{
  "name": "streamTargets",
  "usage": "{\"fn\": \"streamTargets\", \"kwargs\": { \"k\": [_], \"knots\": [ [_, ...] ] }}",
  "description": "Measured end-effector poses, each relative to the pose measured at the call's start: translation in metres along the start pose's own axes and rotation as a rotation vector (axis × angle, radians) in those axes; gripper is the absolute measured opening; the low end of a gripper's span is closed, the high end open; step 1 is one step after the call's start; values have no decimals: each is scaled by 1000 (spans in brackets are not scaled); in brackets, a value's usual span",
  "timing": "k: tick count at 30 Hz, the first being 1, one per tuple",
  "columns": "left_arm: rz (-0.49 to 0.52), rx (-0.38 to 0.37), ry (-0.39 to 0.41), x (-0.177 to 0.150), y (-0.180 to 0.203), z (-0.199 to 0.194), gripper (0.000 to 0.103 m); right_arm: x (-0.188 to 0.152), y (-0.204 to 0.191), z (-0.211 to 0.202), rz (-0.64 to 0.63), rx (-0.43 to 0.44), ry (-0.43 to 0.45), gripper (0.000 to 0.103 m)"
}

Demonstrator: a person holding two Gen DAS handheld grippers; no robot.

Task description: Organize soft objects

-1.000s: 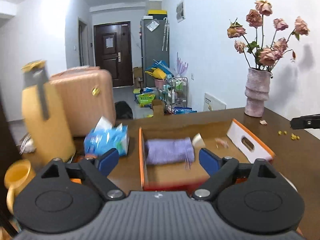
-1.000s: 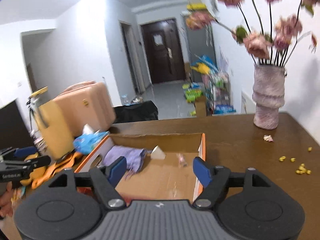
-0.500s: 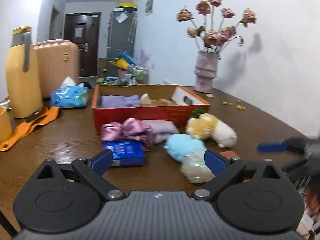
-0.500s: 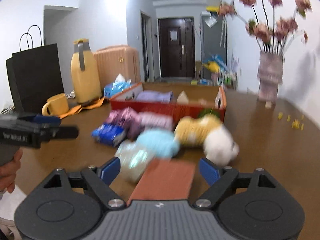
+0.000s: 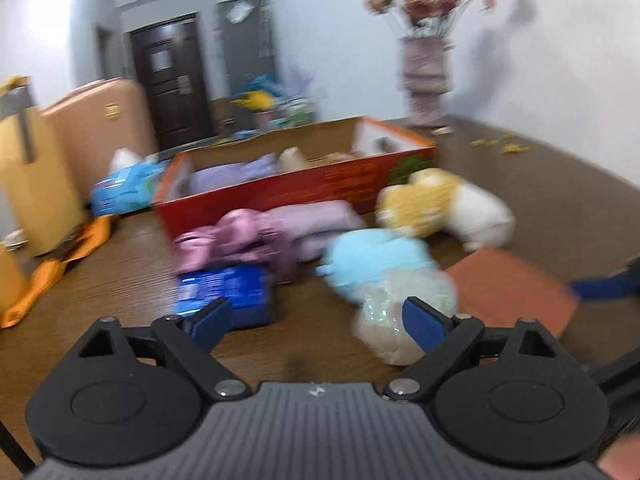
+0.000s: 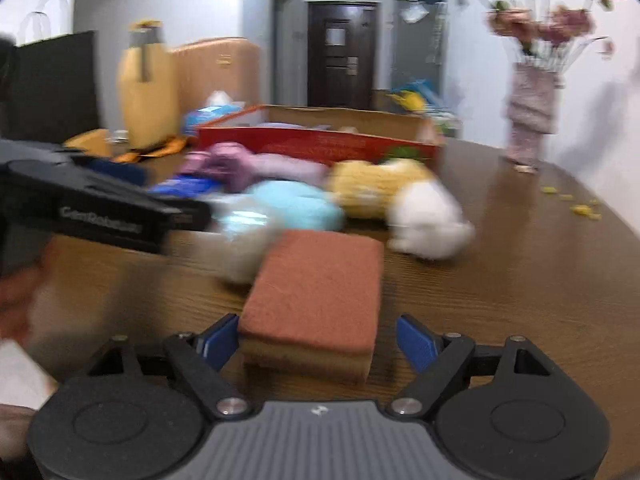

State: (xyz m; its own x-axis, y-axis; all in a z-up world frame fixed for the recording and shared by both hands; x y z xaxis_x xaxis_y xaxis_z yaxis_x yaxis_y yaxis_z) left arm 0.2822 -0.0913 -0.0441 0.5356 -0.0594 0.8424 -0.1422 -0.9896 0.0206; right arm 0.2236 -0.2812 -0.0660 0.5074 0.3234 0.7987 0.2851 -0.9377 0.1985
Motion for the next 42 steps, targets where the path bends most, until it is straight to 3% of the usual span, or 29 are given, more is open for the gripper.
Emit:
{"fn": "streamTargets", "kwargs": {
  "k": [3,7,8,11,13,15,17,19,21,25,31,36,42],
  "knots": [
    [-48,-22,33,11,-5,-8,94,-8,37,-2,100,-86,-18,84],
    [-121,-213,20,29,18,-15,88,-7,65,-11,246,-41,66,77],
    [-147,-268,-14,33,28,-9,80,-6,68,-11,278,-12,84,77],
    [-182,-363,-137,39,55,17,61,-6,78,1,395,60,89,61],
    [-193,-376,-199,37,71,40,56,-10,87,11,457,65,62,48],
    [-202,-377,-259,35,82,59,54,-13,93,18,527,94,68,46],
    [-234,-371,-318,30,85,71,42,-14,99,23,583,140,73,41],
    [-275,-424,-364,25,84,73,32,-15,100,24,602,170,72,35],
    [-303,-447,-426,22,83,62,33,-14,98,18,564,177,64,33],
    [-301,-472,-406,15,80,39,35,-13,98,9,546,206,74,30],
    [-328,-443,-421,10,80,48,37,-15,96,15,555,205,55,31],
    [-321,-458,-420,9,83,48,30,-16,97,14,565,206,45,28],
    [-315,-499,-302,39,75,26,28,21,98,-6,480,176,141,26]
  ]
}}
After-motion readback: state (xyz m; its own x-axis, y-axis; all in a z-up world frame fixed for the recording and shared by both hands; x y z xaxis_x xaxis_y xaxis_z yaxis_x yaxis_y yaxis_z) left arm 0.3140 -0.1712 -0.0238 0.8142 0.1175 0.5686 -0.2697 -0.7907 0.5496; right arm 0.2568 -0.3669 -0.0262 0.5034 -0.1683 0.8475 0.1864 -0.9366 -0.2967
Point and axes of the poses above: each gripper's, at about its wrist camera, not at the fingertips, and z roughly the way its jaws point, y to its right, x to its top, the point moved 5 cm from there along z, roughly the way its jaws point, and after that the axes turned 11 degrees about -z, right-handed, at the moved point
